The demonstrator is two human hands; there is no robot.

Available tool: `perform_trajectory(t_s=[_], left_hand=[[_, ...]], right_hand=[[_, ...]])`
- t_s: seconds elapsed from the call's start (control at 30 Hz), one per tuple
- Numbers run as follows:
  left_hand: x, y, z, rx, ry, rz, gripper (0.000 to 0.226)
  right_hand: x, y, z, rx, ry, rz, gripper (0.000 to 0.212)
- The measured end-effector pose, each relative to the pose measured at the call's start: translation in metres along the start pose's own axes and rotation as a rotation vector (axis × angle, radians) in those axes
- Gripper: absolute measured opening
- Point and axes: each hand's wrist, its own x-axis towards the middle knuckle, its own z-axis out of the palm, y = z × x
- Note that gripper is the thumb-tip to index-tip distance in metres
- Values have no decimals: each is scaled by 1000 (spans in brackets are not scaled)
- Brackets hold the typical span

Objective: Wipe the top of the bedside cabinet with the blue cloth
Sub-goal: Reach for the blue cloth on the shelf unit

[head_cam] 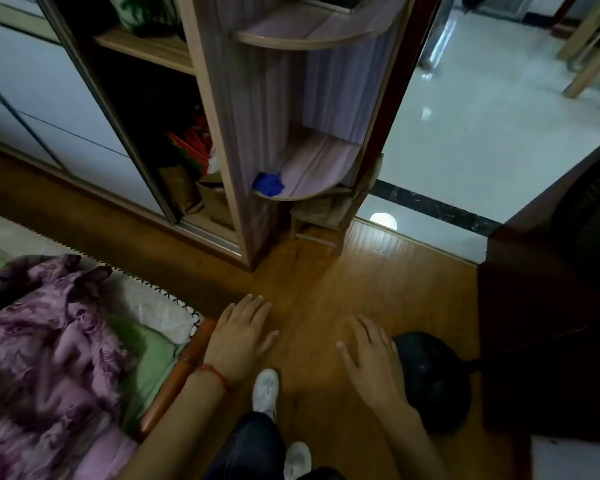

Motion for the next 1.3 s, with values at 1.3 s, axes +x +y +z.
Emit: perform_trajectory(t_s=[1.3], left_hand=[[296,-79,23,-167,-33,-646,49]], right_hand=[[475,4,-56,-123,-274,-545,50]])
